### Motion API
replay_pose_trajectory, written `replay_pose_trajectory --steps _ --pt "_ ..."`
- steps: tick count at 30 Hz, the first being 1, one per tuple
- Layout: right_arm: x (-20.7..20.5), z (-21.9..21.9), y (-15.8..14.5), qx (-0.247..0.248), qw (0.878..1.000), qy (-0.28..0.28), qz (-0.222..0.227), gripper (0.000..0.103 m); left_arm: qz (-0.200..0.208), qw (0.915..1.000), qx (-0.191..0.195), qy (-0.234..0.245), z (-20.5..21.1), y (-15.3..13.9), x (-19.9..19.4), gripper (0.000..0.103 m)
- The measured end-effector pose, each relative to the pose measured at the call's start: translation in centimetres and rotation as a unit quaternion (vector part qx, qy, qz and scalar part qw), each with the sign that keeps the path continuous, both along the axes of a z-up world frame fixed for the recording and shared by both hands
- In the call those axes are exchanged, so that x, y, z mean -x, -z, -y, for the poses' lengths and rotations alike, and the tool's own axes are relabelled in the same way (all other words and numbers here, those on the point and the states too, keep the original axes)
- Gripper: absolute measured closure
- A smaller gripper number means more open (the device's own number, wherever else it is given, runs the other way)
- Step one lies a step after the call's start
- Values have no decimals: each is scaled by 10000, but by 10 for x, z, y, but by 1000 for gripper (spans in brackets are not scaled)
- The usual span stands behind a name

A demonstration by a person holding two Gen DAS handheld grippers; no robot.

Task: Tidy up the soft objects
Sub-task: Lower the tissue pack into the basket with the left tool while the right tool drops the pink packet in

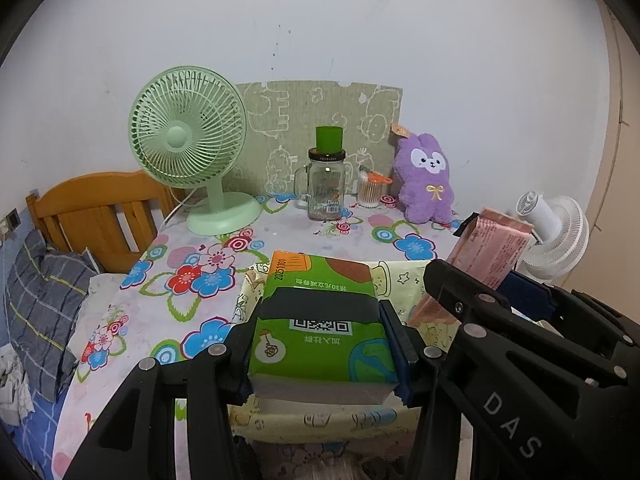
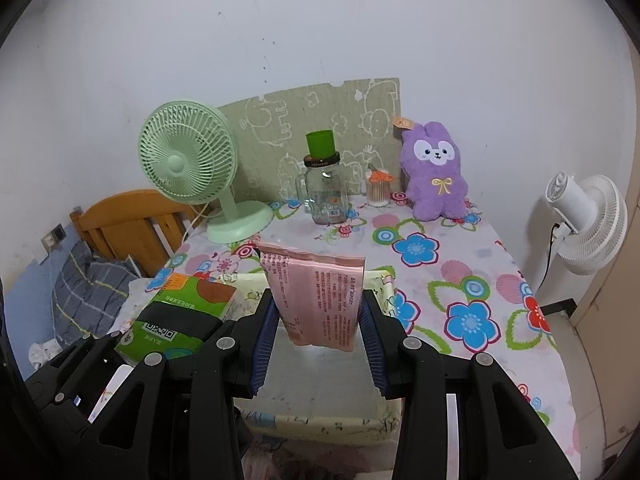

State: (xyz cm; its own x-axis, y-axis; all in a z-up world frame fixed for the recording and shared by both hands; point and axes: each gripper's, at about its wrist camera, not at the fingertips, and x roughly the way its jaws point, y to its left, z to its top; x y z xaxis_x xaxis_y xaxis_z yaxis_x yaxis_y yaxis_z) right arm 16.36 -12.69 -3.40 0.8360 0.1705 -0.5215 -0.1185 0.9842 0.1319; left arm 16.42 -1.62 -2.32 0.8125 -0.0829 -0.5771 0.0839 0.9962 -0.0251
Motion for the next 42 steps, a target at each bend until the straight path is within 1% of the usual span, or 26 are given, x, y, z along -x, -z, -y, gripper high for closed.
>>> replay_pose_trajectory --steps 10,15,19,20,21,23,27,40,42 --pt "-27 -4 17 29 9997 -27 -235 59 -258 9996 53 -33 -4 18 -24 49" --pt "-35 -8 27 52 9992 -90 -377 59 -452 9989 126 -63 -8 31 -32 49" --pt "-40 -10 37 49 9987 -92 -489 59 -574 9983 95 -89 -10 40 -36 48" --pt "-41 -11 39 48 9986 -96 -510 59 -585 9982 79 -102 -10 41 -36 44" --pt "-41 -12 41 44 9985 -110 -539 59 -610 9981 60 -101 -9 42 -36 36" --pt "-43 -12 45 75 9982 -100 -584 59 -667 9977 51 -97 -8 45 -37 28" --pt "-46 -13 51 150 9976 -90 -672 59 -700 9975 18 -44 -5 48 -37 18" --pt "-60 -14 63 226 9954 -101 -930 58 -824 9966 -8 -14 -4 56 -44 18" --pt "-60 -14 63 249 9953 -83 -928 56 -817 9967 2 -12 -4 56 -44 18"
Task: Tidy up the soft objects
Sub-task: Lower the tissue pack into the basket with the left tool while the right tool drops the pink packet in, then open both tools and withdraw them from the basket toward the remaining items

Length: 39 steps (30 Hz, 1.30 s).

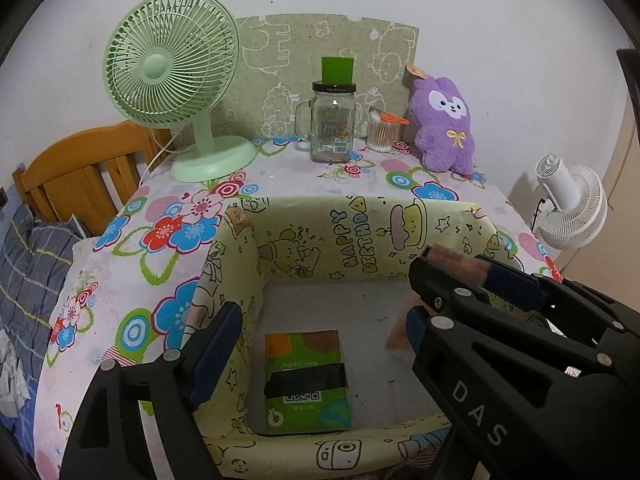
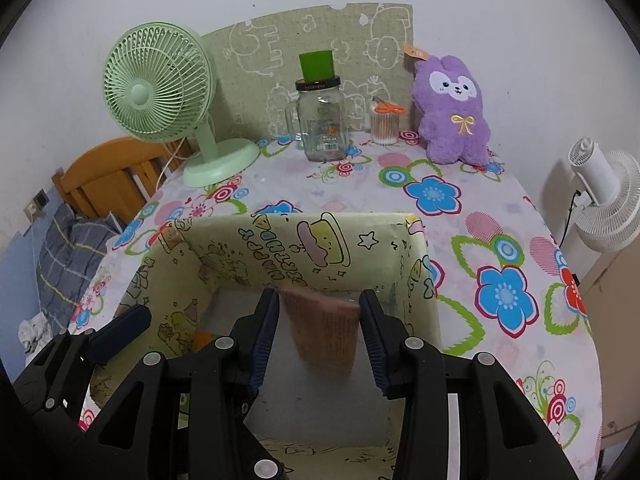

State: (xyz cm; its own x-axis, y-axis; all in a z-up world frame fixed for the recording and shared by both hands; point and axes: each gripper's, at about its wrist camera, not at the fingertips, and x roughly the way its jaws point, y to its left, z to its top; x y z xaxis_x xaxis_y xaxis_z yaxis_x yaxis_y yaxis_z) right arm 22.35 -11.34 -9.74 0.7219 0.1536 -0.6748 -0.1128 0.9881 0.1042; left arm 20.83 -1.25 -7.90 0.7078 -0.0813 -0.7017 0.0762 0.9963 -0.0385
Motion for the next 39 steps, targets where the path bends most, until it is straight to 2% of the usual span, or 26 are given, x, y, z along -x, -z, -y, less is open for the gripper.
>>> replay_pose_trajectory --steps 5,7,10,21,30,39 --pt "2 4 -1 94 9999 89 70 42 6 10000 48 14 0 0 0 17" --pt "4 6 -2 -31 10000 -21 84 30 3 10000 54 9 1 -1 1 17" --pt "9 3 -6 35 9998 -40 186 22 18 10000 60 -2 1 -3 4 17" --pt "28 6 -20 -67 9994 -58 339 21 214 9997 62 31 5 -18 20 12" --pt "51 9 -34 -21 9986 29 536 12 413 9991 35 57 6 -31 41 6" --pt "78 12 -42 -2 9979 67 648 11 549 9984 49 119 9 -40 66 5"
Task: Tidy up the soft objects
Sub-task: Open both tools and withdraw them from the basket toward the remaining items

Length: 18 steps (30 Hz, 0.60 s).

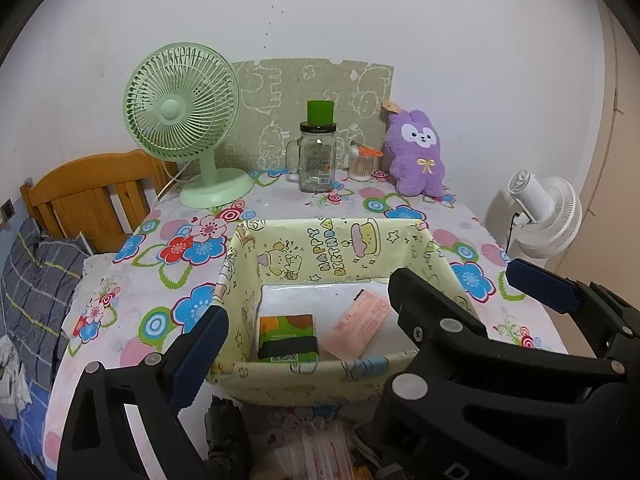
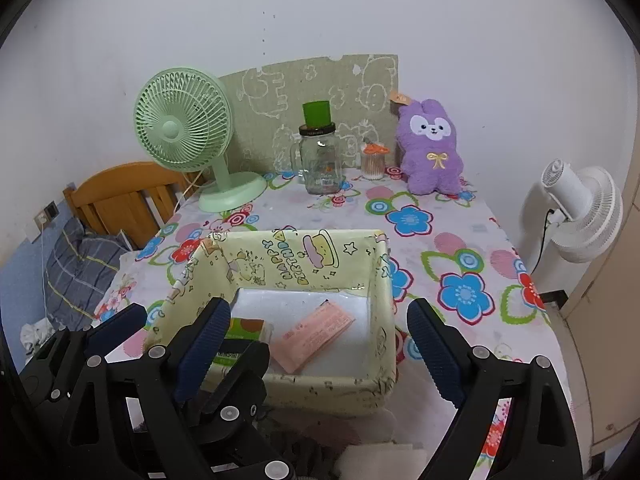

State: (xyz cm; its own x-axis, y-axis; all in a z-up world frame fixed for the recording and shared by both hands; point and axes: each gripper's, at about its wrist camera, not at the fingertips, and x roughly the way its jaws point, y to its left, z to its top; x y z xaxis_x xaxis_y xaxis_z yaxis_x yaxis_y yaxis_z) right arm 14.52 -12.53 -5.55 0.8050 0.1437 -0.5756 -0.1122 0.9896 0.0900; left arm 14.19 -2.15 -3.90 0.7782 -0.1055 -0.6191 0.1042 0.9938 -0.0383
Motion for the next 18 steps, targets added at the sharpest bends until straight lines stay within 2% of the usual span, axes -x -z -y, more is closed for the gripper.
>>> replay_pose_trajectory --steps 3,7,12,18 --pt "9 2 -4 -8 10000 22 66 11 46 10000 20 14 1 -4 7 5" --pt "24 3 -11 11 9997 136 206 5 123 9999 83 55 0 -11 19 5" --pt "42 3 -20 84 9990 183 404 4 269 9996 100 72 1 -18 33 0" --pt "61 4 -27 57 9983 145 556 3 380 9991 121 144 0 -24 49 0"
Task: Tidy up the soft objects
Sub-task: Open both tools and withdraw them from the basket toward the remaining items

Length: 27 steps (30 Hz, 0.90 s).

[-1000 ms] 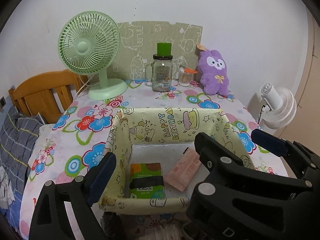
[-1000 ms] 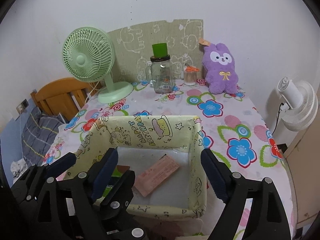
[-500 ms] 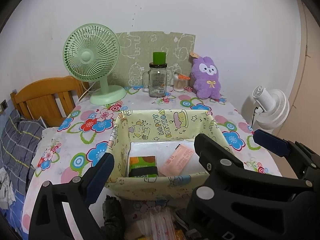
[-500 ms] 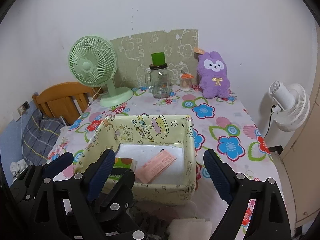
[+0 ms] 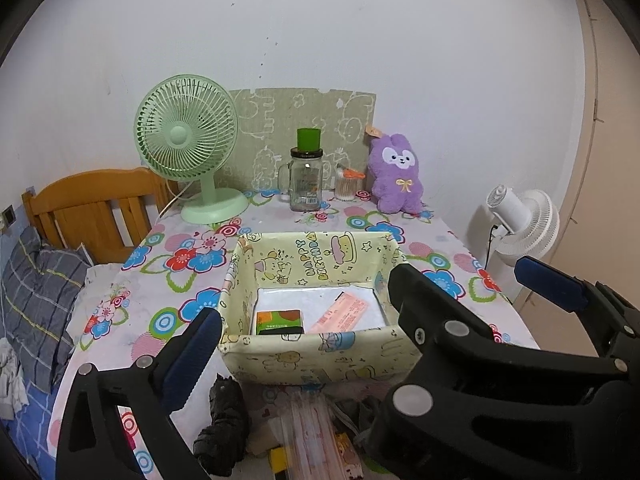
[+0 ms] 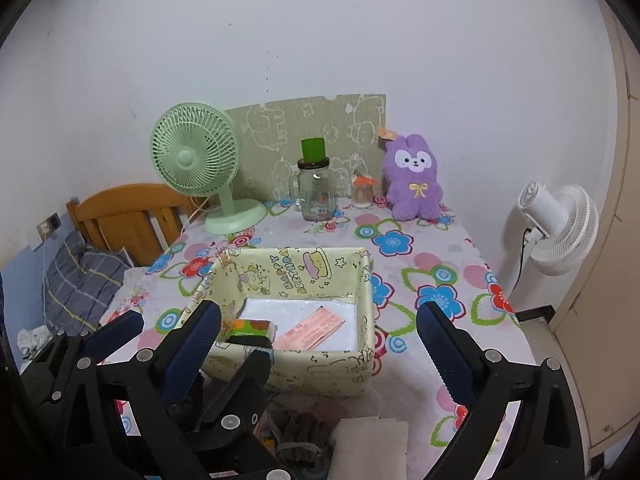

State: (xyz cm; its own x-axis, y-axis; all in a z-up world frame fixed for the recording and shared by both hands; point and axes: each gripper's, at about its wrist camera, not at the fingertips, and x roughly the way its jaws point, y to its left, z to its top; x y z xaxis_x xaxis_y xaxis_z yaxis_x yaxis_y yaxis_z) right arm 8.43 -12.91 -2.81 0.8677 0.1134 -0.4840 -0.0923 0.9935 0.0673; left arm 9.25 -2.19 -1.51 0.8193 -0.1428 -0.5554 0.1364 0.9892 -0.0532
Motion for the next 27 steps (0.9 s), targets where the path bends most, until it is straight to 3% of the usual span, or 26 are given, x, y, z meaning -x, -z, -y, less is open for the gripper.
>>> replay_pose_trajectory --steps 27 --pt "59 4 12 162 9998 111 48 3 108 9999 12 2 4 12 51 0"
